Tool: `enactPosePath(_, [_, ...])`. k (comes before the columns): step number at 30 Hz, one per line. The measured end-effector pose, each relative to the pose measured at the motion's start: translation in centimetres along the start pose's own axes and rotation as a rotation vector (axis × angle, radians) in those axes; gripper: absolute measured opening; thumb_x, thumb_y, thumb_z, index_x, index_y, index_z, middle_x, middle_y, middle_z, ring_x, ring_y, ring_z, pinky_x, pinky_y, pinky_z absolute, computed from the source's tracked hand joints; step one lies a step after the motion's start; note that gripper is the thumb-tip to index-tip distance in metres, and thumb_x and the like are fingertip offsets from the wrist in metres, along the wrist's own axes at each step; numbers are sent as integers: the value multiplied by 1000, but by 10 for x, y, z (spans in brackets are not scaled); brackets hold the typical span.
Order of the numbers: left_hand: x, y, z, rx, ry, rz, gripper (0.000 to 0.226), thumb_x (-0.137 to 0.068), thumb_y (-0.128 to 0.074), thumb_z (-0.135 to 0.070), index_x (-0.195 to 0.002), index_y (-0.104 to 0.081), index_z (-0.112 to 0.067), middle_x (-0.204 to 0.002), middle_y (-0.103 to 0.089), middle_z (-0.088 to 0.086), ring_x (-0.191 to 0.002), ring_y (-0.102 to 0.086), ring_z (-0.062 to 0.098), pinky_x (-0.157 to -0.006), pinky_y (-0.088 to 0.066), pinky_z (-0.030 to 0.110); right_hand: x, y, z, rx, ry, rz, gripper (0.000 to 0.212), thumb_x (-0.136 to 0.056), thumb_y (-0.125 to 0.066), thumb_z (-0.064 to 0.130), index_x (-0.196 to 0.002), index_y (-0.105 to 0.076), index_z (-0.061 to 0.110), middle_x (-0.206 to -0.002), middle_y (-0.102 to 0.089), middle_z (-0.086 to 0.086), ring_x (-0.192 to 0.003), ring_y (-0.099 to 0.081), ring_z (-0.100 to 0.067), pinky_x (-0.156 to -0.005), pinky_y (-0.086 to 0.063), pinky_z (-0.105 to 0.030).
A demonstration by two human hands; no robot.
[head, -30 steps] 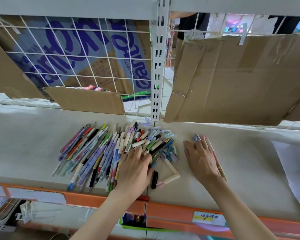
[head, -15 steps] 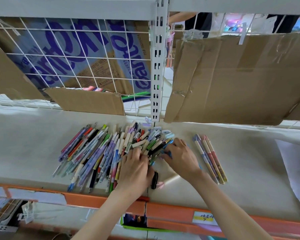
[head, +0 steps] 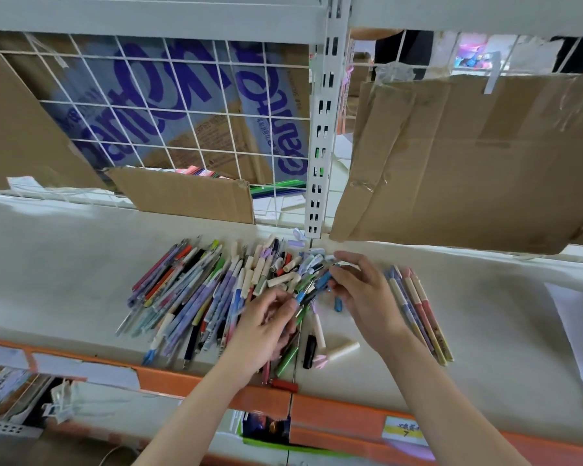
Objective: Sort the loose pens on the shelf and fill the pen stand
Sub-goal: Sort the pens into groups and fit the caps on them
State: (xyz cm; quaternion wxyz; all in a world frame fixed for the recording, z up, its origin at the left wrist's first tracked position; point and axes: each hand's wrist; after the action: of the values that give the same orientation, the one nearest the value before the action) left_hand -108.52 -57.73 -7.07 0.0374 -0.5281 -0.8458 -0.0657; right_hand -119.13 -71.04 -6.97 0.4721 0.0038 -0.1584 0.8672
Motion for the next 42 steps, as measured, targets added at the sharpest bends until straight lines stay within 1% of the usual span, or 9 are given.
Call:
enactPosePath(11, [-2, 1, 2, -31, -32, -5, 11, -96, -48, -11, -87, -52, -6, -64, -48, 3, -38, -31, 1, -37, -24, 11, 7, -2, 4, 37, 153, 1, 13, -92, -52, -1, -94, -62, 9, -81, -61, -13, -66, -53, -14, -65, -48, -23])
enactPosePath(15, [-1, 2, 0, -12, -30, -8, 11, -96, -47, -10, -88, -52, -4, -66, -48, 6, -37, -33, 0, -38, -25, 9, 7, -3, 5, 68, 216, -57, 13, -91, -55, 0, -92, -62, 11, -72, -63, -3, -61, -54, -9, -62, -49, -20])
enactPosePath(22, [-1, -4, -7, 5, -7, -65, 15, -95, -49, -8, -80, -49, -10, -61, -46, 2, -38, -33, 1, -39, -26, 10, 18, -15, 0, 178, 202, 123, 16, -94, -48, -3, -96, -59, 8, -67, -67, 7, -60, -57, -5, -62, -48, -15])
enactPosePath(27, [-6, -9, -13, 254, 168, -32, 20, -96, -48, -6, -77, -46, -9, -53, -43, -2, -37, -23, 6, -32, -17, 15, 19, -10, -3, 171, 214, 116, 12, -95, -47, -2, -101, -56, 4, -74, -63, -2, -63, -56, -7, -63, -48, -18])
enactPosePath(31, [-9, -16, -16, 300, 161, -30, 16, -96, -48, -6, -79, -45, -5, -50, -44, -3, -37, -22, 6, -33, -17, 14, 20, -10, -3, 196, 230, 131, 18, -94, -46, -4, -109, -50, 6, -70, -61, -4, -62, -56, -10, -63, -48, -21])
enactPosePath(34, [-17, -22, -17, 163, 62, -35, 17, -96, -51, -14, -85, -48, -1, -51, -52, -5, -37, -30, 8, -35, -25, 18, 20, -9, 2, 190, 221, 152, 31, -92, -49, -5, -116, -45, 15, -65, -59, -5, -62, -53, -12, -63, -46, -24])
enactPosePath(36, [-24, -22, -15, -110, -15, -54, 18, -94, -54, -21, -86, -54, -5, -64, -63, -4, -43, -47, 7, -42, -38, 17, 14, 0, 10, 279, 235, 110, 31, -91, -54, 0, -116, -45, 17, -69, -58, -15, -61, -52, -12, -63, -44, -28])
enactPosePath(39, [-29, -15, 2, -551, -124, -80, 3, -92, -58, -21, -91, -58, -18, -81, -62, -12, -69, -57, -4, -64, -45, 11, 1, 23, 15, 684, 321, -15, 33, -87, -64, 12, -113, -44, 18, -59, -53, -4, -50, -45, -3, -59, -39, -14])
enactPosePath(42, [-25, -7, 17, -746, -209, -118, 4, -89, -60, -17, -93, -60, -19, -90, -60, -10, -81, -56, 2, -72, -45, 14, -5, 51, 8, 1137, 346, -104, 26, -89, -62, 19, -112, -50, 16, -69, -52, 2, -72, -49, -14, -76, -41, -21])
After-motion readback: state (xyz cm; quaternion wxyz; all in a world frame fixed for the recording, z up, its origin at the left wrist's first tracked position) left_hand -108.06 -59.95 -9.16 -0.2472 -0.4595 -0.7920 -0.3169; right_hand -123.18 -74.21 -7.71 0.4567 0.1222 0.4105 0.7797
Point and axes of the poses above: each hand's wrist, its own x-axis away from the middle knuckle, its own y-axis out of the back of the hand, z = x × y
